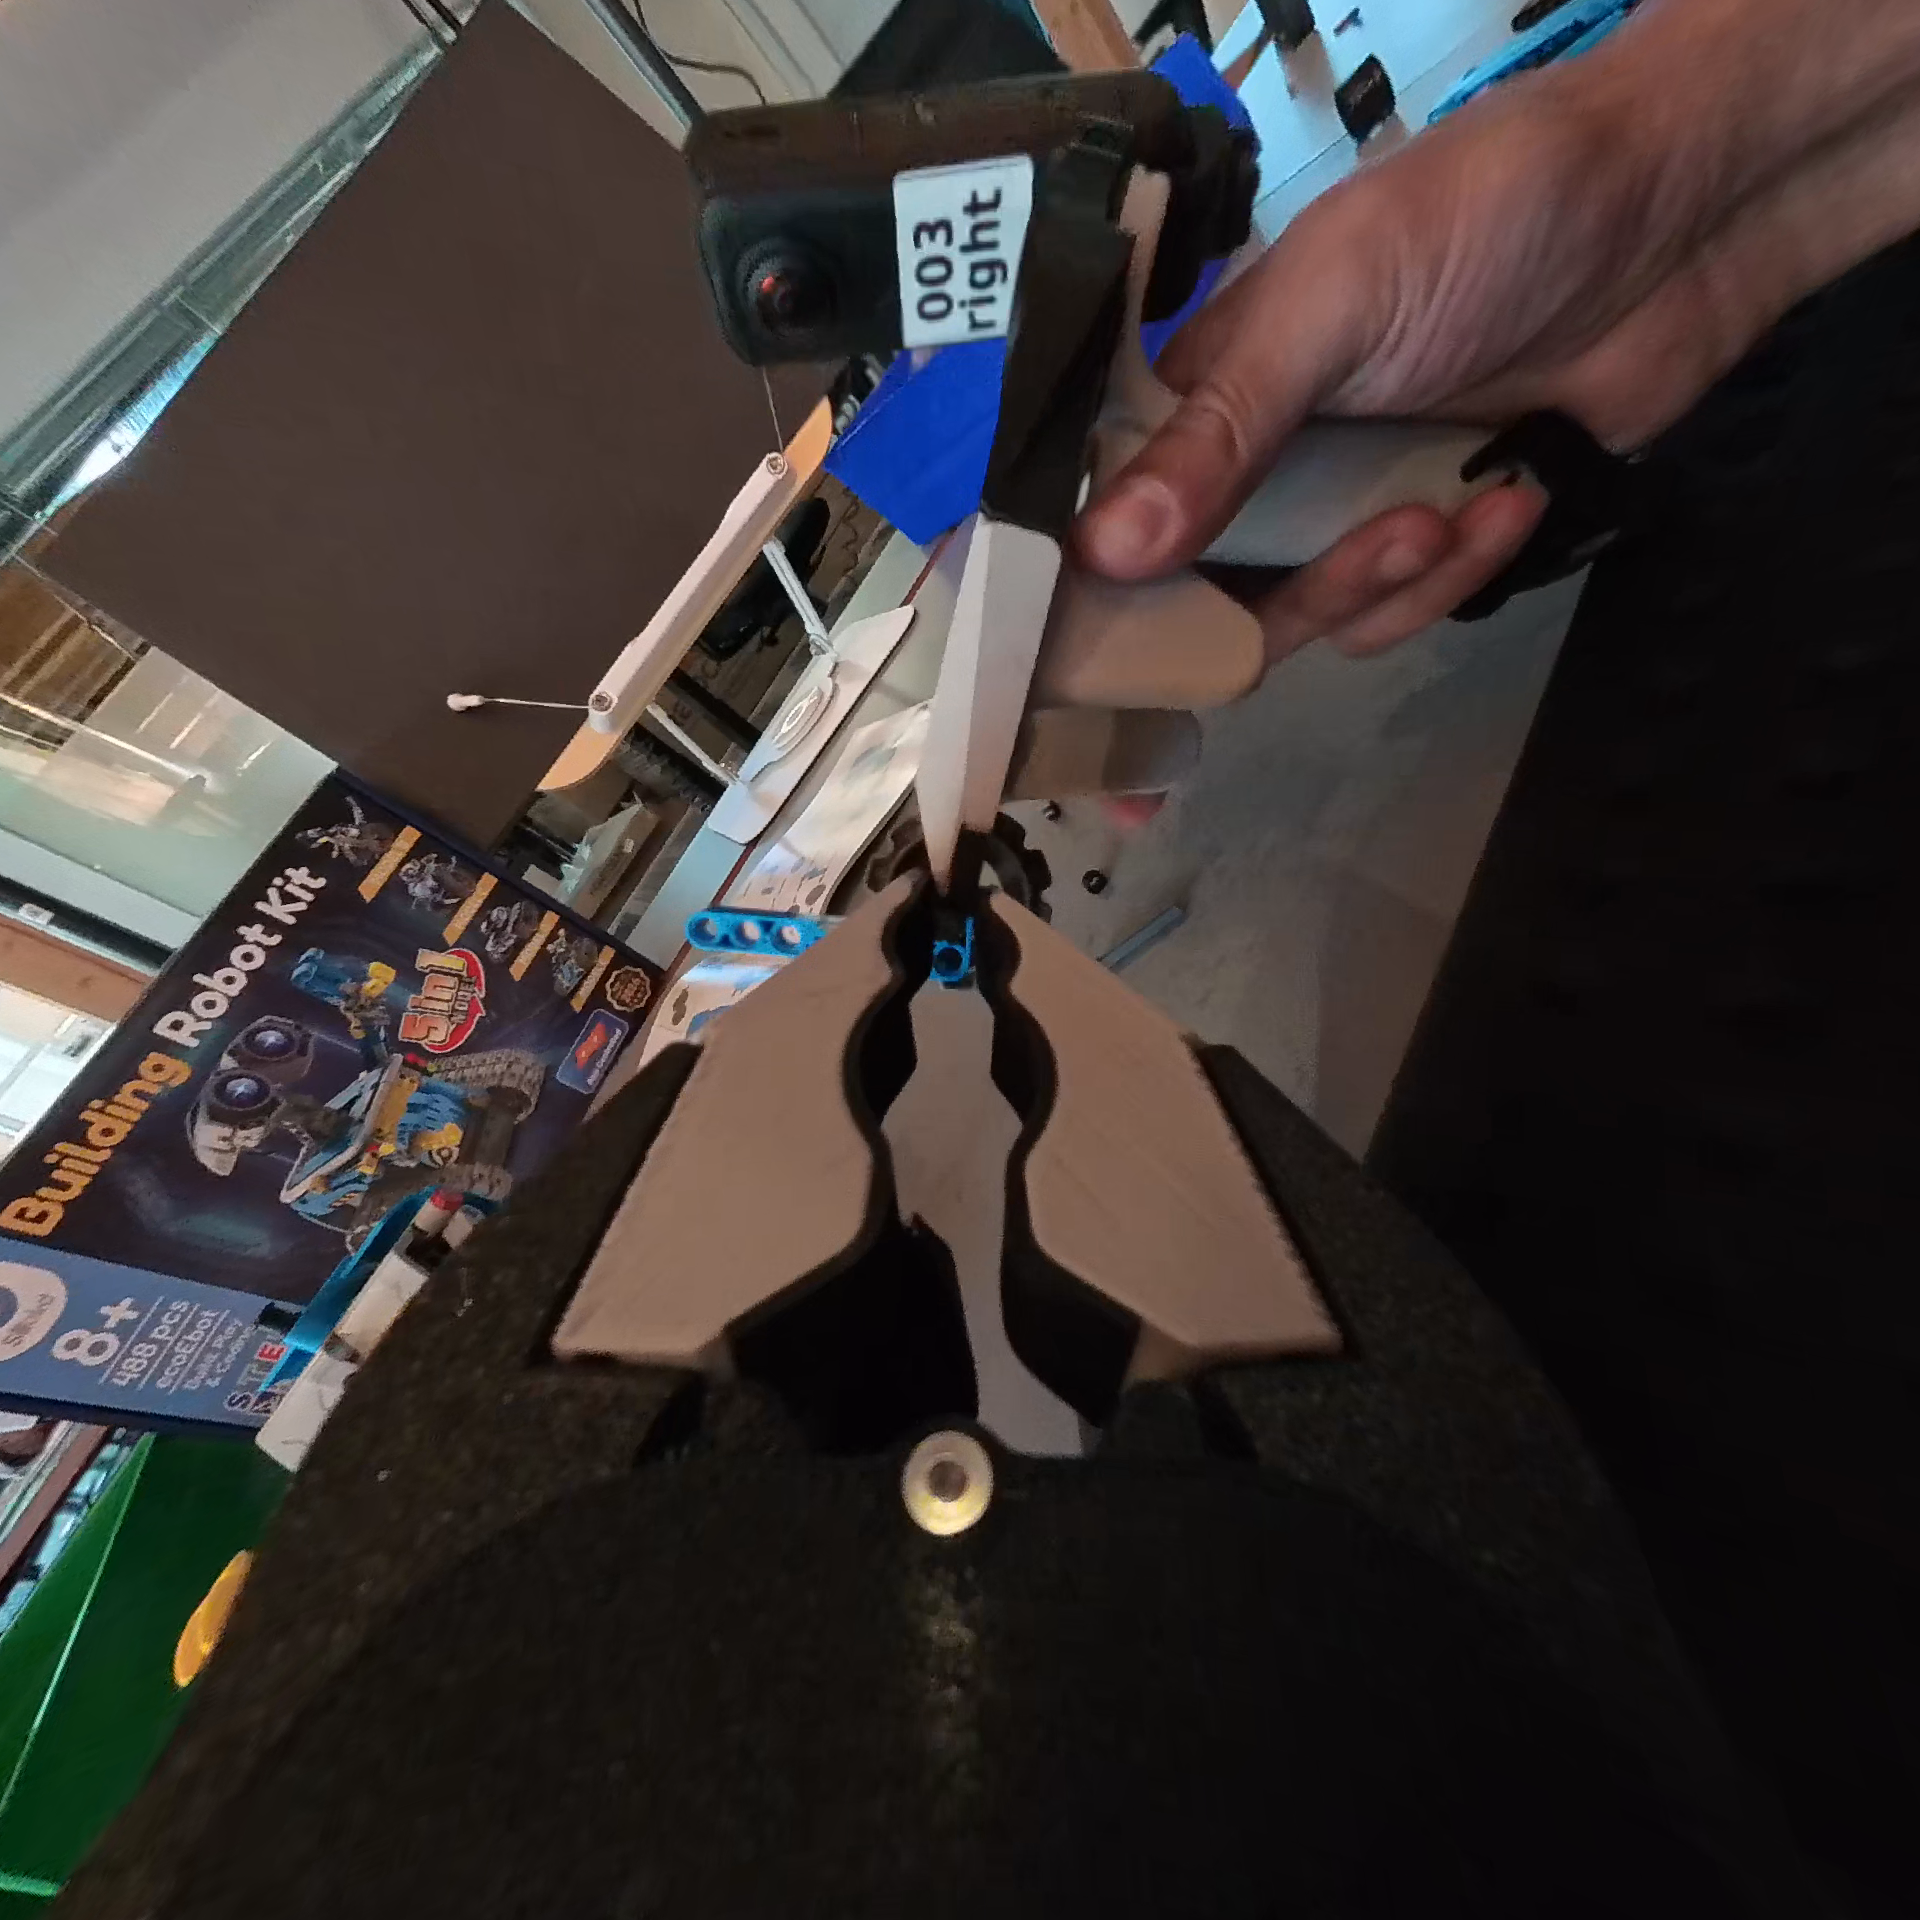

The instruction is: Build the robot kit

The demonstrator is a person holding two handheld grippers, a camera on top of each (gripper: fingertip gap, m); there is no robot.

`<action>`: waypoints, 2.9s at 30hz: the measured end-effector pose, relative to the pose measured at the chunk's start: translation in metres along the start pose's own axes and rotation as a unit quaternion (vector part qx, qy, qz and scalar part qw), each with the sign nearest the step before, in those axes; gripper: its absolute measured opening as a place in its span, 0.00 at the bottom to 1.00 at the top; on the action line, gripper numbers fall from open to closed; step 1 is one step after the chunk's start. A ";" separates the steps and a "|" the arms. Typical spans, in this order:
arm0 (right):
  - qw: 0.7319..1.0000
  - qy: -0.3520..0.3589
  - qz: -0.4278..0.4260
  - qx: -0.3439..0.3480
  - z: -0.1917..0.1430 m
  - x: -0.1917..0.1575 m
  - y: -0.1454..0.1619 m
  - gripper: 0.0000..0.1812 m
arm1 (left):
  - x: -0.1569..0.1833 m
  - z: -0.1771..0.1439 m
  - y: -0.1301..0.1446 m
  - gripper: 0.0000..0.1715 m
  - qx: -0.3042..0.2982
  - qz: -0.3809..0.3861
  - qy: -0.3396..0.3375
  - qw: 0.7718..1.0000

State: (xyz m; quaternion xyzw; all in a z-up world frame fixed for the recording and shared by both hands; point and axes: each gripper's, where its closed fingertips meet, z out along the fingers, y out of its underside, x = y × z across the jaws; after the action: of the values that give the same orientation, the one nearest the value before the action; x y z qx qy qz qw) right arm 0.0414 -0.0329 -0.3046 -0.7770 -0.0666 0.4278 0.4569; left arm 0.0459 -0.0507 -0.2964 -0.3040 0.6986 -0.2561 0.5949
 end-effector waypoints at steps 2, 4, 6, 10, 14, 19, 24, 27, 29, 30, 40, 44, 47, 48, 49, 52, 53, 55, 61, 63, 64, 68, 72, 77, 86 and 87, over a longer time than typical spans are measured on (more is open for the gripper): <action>1.000 0.006 -0.008 -0.004 0.000 0.001 0.001 0.16 | 0.000 0.001 0.001 0.03 -0.004 0.003 -0.002 1.000; 1.000 0.008 0.004 0.008 0.001 0.004 -0.002 0.18 | -0.003 0.002 0.003 0.03 -0.008 -0.005 -0.006 1.000; 0.999 -0.011 0.040 0.020 0.002 0.005 -0.004 0.19 | -0.006 0.003 0.005 0.03 -0.009 -0.021 -0.001 1.000; 0.999 -0.001 0.042 0.007 0.000 0.009 -0.001 0.28 | -0.004 0.004 0.006 0.04 -0.013 -0.015 0.000 1.000; 0.998 0.017 0.053 0.011 0.002 0.013 -0.002 0.37 | -0.005 0.004 0.006 0.04 -0.016 -0.021 -0.001 1.000; 0.998 0.039 0.038 0.012 0.008 0.008 -0.002 0.28 | -0.007 0.005 0.011 0.04 -0.032 -0.016 -0.010 0.999; 0.998 0.032 0.045 0.024 0.009 0.006 -0.004 0.28 | -0.008 0.004 0.009 0.04 -0.025 -0.035 -0.005 0.999; 0.998 -0.002 0.057 0.030 0.009 0.000 -0.006 0.27 | -0.009 0.002 0.004 0.04 -0.006 -0.052 -0.001 0.999; 0.999 -0.002 0.039 0.025 0.007 -0.001 -0.006 0.27 | -0.008 0.002 0.001 0.06 0.003 -0.057 0.003 0.998; 0.999 -0.001 0.034 0.027 0.007 -0.001 -0.008 0.27 | -0.008 0.001 0.000 0.10 0.007 -0.065 0.006 0.998; 0.989 0.054 -0.122 0.069 -0.021 -0.012 -0.030 0.26 | -0.029 -0.014 -0.016 0.31 0.107 -0.413 0.154 0.891; 0.989 0.022 -0.111 0.091 -0.020 -0.023 -0.035 0.26 | -0.014 -0.007 -0.015 0.30 0.085 -0.414 0.211 0.881; 0.990 -0.009 -0.104 0.094 -0.016 -0.034 -0.035 0.26 | -0.004 -0.003 -0.016 0.25 0.068 -0.400 0.231 0.884; 0.991 -0.010 -0.106 0.085 -0.012 -0.034 -0.031 0.26 | -0.002 -0.003 -0.018 0.22 0.069 -0.396 0.240 0.884; 0.991 -0.005 -0.111 0.078 -0.009 -0.033 -0.029 0.26 | -0.001 -0.003 -0.018 0.21 0.070 -0.397 0.244 0.882; 0.990 -0.032 -0.106 0.084 -0.011 -0.039 -0.030 0.26 | -0.001 -0.009 -0.023 0.10 0.092 -0.418 0.280 0.859; 0.991 -0.028 -0.099 0.084 -0.010 -0.036 -0.030 0.26 | -0.001 -0.006 -0.021 0.10 0.084 -0.421 0.276 0.860; 0.991 -0.013 -0.101 0.086 -0.010 -0.031 -0.030 0.27 | 0.001 -0.004 -0.019 0.10 0.073 -0.417 0.271 0.864; 0.990 0.017 -0.113 0.081 -0.005 -0.023 -0.027 0.28 | 0.002 0.000 -0.016 0.10 0.057 -0.405 0.251 0.877; 0.990 0.020 -0.111 0.082 -0.004 -0.023 -0.026 0.27 | 0.002 0.001 -0.016 0.10 0.054 -0.397 0.246 0.883; 0.990 0.021 -0.111 0.083 -0.003 -0.023 -0.026 0.27 | 0.003 0.000 -0.016 0.10 0.054 -0.392 0.243 0.886; 0.990 0.010 -0.117 0.078 -0.002 -0.027 -0.025 0.26 | 0.003 -0.003 -0.019 0.09 0.065 -0.381 0.241 0.890; 0.989 0.010 -0.122 0.083 -0.003 -0.027 -0.025 0.20 | 0.003 -0.004 -0.020 0.10 0.068 -0.371 0.232 0.897; 0.992 -0.009 -0.092 0.081 -0.003 -0.025 -0.024 0.21 | 0.002 -0.003 -0.018 0.10 0.064 -0.376 0.231 0.895; 0.990 0.023 -0.118 0.076 0.005 -0.027 -0.021 0.31 | 0.007 0.001 -0.017 0.09 0.045 -0.350 0.211 0.912; 0.991 0.022 -0.114 0.073 0.006 -0.027 -0.020 0.31 | 0.007 0.001 -0.017 0.09 0.045 -0.346 0.208 0.914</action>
State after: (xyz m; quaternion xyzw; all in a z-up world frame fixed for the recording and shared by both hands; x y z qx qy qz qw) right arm 0.0258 -0.0306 -0.2740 -0.7383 -0.1129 0.3596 0.5594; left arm 0.0485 -0.0672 -0.2893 -0.4395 0.6456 -0.5345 0.3230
